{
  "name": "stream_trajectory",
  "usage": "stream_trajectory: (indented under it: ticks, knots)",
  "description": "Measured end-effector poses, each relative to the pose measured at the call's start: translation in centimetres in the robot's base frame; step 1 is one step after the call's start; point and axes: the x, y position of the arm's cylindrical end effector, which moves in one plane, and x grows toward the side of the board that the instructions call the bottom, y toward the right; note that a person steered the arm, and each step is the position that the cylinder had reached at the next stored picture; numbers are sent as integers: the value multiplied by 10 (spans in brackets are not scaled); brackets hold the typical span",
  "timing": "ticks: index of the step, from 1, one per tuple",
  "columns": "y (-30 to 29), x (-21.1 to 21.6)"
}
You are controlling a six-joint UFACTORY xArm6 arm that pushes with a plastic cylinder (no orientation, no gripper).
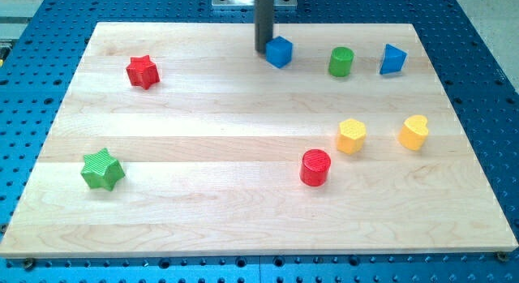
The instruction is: Place the cube parallel to the green circle
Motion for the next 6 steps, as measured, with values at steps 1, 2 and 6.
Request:
stream_trajectory:
  ticks: [1,2,6]
  knots:
    - [2,17]
    - [-17,33]
    - [14,42]
